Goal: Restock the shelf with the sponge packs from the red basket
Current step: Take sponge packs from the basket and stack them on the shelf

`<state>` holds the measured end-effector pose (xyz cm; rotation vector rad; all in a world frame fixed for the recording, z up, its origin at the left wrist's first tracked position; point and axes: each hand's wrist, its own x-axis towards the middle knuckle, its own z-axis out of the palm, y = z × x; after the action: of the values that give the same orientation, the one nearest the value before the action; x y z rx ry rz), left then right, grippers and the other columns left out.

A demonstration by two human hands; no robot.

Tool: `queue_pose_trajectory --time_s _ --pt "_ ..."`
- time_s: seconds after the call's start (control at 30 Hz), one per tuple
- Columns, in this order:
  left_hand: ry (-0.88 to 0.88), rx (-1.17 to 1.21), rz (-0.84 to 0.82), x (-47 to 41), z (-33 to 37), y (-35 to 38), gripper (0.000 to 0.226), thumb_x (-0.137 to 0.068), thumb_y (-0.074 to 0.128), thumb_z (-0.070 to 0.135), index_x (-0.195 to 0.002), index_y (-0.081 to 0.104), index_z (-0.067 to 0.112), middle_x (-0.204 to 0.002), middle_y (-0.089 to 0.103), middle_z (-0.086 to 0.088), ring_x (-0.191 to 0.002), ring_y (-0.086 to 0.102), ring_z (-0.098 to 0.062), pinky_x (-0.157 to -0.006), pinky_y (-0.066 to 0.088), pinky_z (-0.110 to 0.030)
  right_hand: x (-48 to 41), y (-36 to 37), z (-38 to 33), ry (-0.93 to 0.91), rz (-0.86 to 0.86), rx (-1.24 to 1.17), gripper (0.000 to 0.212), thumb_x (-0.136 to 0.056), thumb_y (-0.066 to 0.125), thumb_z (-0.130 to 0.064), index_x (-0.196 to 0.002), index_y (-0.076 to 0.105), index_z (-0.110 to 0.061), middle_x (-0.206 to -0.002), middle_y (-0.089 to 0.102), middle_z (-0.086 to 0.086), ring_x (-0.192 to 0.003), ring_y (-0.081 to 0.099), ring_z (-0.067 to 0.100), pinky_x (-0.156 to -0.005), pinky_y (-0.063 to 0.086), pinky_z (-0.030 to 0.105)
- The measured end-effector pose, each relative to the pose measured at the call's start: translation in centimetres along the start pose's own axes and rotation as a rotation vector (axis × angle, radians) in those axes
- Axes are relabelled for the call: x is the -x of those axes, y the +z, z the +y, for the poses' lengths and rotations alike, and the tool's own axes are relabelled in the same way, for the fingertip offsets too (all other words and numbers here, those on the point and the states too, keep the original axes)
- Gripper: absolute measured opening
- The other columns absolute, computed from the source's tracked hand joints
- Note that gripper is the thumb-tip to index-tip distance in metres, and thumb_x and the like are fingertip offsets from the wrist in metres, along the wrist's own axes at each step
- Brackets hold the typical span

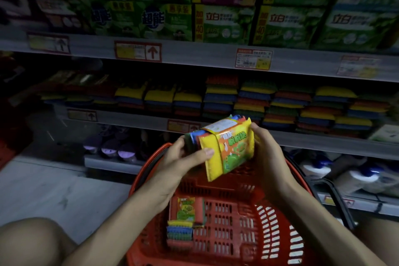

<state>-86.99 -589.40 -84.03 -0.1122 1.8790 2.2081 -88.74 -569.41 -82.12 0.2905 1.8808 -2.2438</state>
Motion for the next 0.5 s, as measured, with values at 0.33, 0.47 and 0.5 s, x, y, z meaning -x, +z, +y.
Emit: queue_pose_trajectory --time_s 0.33,0.47,0.5 --pt "-0.184 0.422 -0.038 0.3 1.7 -0.4 0.059 -0.066 0.083 0.045 -0.119 0.077 0.02 -0.128 0.072 -0.016 -0.118 0.069 -0.034 -0.1 0.052 -0.05 0.4 -0.4 -1.5 0.124 -0.214 -0.005 0.059 -0.09 0.068 -0.054 -0.134 0.062 -0.014 -0.124 0.073 0.015 -0.117 0.069 0.036 -0.109 0.048 0.058" --pt "-0.2 0.435 -0.072 -0.1 1.5 -0.7 0.075 -0.053 0.098 0.049 -0.119 0.077 0.02 -0.129 0.071 -0.017 -0.119 0.07 -0.033 -0.099 0.051 -0.051 0.3 -0.6 -2.1 0.154 -0.199 -0.025 0.056 -0.088 0.068 -0.048 -0.13 0.066 -0.011 -0.122 0.074 0.018 -0.116 0.07 0.038 -0.107 0.05 0.056" --pt "-0.202 0.428 -0.088 0.0 1.6 -0.7 0.072 -0.055 0.096 0.052 -0.118 0.078 0.022 -0.129 0.071 -0.017 -0.118 0.07 -0.033 -0.099 0.051 -0.051 0.4 -0.6 -2.1 0.16 -0.202 -0.036 0.054 -0.089 0.068 -0.047 -0.127 0.068 -0.01 -0.121 0.074 0.019 -0.116 0.07 0.039 -0.105 0.052 0.055"
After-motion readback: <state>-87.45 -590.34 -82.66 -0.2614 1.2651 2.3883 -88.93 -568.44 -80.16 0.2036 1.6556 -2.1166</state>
